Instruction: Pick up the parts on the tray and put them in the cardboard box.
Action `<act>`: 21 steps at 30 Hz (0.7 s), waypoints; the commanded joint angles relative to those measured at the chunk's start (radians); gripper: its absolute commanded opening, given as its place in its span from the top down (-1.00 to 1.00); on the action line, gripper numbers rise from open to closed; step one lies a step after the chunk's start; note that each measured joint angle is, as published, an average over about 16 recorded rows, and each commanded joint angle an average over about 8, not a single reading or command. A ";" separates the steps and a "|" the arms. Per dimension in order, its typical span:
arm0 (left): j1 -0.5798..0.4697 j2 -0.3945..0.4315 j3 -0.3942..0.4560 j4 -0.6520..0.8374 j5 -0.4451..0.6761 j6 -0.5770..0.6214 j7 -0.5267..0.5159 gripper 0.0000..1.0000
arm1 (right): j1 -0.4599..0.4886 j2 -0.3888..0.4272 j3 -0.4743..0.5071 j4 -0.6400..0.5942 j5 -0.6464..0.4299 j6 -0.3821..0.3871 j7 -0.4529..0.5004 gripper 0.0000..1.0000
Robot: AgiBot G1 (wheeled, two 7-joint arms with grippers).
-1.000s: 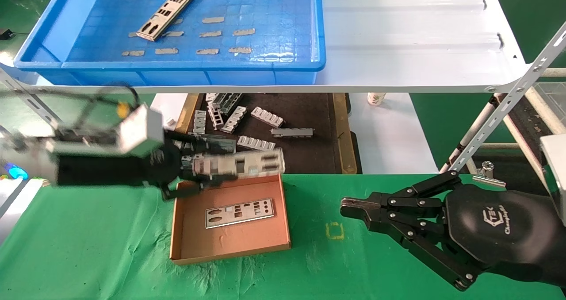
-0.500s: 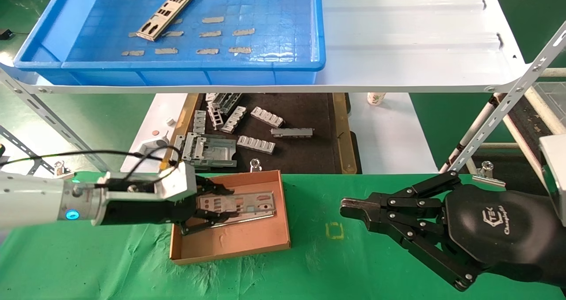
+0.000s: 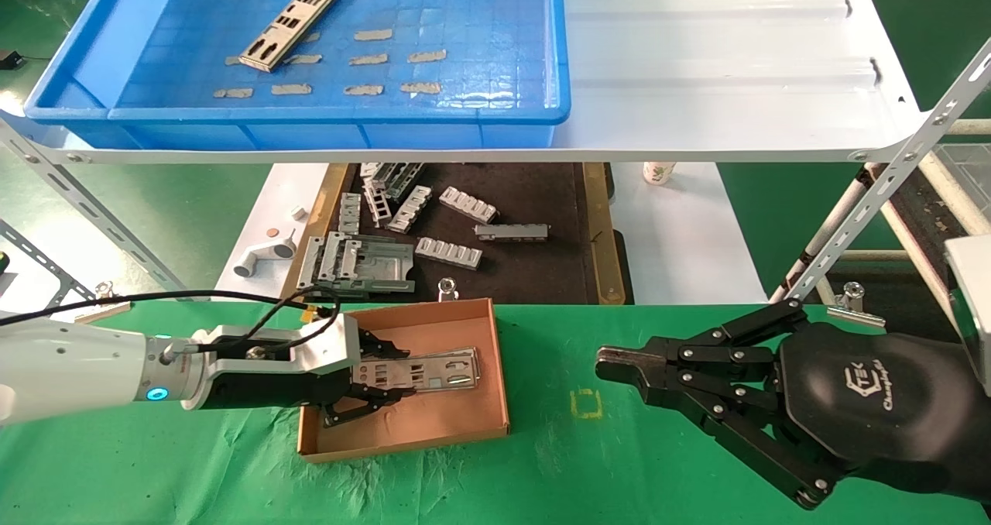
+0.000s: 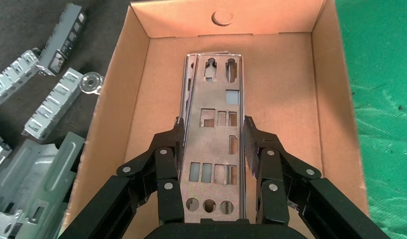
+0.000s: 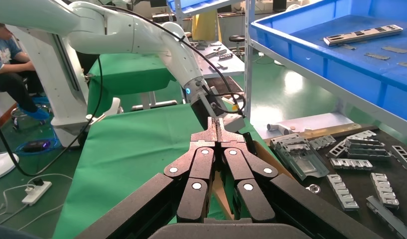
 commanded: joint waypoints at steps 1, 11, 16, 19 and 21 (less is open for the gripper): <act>-0.001 0.008 0.002 0.015 0.004 -0.005 0.011 0.93 | 0.000 0.000 0.000 0.000 0.000 0.000 0.000 1.00; -0.022 0.040 -0.002 0.089 0.000 -0.006 0.049 -0.65 | 0.000 0.000 0.000 0.000 0.000 0.000 0.000 1.00; -0.029 0.046 -0.001 0.118 0.001 0.002 0.063 -0.87 | 0.000 0.000 0.000 0.000 0.000 0.000 0.000 1.00; -0.031 0.048 0.000 0.131 0.002 0.009 0.070 -0.87 | 0.000 0.000 0.000 0.000 0.000 0.000 0.000 1.00; -0.033 0.050 0.000 0.139 0.001 0.013 0.074 -0.88 | 0.000 0.000 0.000 0.000 0.000 0.000 0.000 1.00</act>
